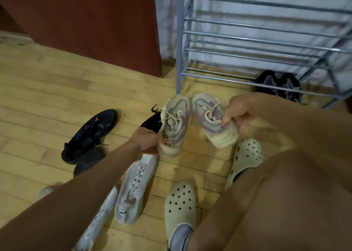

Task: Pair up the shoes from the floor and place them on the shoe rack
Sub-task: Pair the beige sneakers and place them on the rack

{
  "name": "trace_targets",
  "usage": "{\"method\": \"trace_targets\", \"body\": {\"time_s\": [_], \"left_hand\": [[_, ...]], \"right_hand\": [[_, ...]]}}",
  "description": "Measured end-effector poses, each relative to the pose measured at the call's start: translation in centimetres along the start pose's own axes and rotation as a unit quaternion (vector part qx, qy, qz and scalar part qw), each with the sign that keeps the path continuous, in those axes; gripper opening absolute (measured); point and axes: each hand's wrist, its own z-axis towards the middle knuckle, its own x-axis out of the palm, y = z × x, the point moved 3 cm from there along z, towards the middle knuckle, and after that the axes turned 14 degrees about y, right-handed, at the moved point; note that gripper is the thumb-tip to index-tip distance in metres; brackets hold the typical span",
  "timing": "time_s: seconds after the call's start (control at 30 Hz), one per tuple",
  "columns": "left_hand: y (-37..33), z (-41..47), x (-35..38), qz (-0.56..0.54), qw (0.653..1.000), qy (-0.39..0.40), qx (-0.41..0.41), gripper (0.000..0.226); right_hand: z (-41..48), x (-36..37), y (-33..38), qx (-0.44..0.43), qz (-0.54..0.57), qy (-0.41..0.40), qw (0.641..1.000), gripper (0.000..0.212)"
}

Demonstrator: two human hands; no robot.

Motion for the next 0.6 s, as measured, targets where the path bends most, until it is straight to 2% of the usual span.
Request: {"method": "trace_targets", "body": {"time_s": [0.07, 0.2, 0.37, 0.43, 0.5, 0.6], "left_hand": [[-1.7, 2.0, 2.4, -0.014, 1.000, 0.017, 0.013, 0.021], [-4.6, 6.3, 5.9, -0.017, 0.999, 0.021, 0.024, 0.022], [-7.7, 12.7, 7.5, 0.021, 0.999, 0.024, 0.039, 0.020], [-8.5, 15.3, 7.6, 0.026, 0.998, 0.019, 0.045, 0.021], [-9.1, 17.8, 7.7, 0.018, 0.998, 0.008, 0.057, 0.020], [-10.1, 21.2, 7.8, 0.009, 0.998, -0.007, 0.066, 0.004]], "right_hand": [[-0.2, -2.8, -1.8, -0.008, 0.000, -0.034, 0.999, 0.016], [1.7, -6.1, -5.0, -0.040, 0.149, 0.006, 0.988, 0.023], [6.8, -7.5, -6.7, -0.132, 0.351, 0.031, 0.927, 0.023], [9.7, -8.5, -7.2, -0.156, 0.368, -0.036, 0.916, 0.026], [12.1, -9.8, -7.7, -0.146, 0.321, -0.115, 0.929, 0.030], [15.3, -11.5, -7.8, -0.138, 0.276, -0.174, 0.935, 0.019]]}}
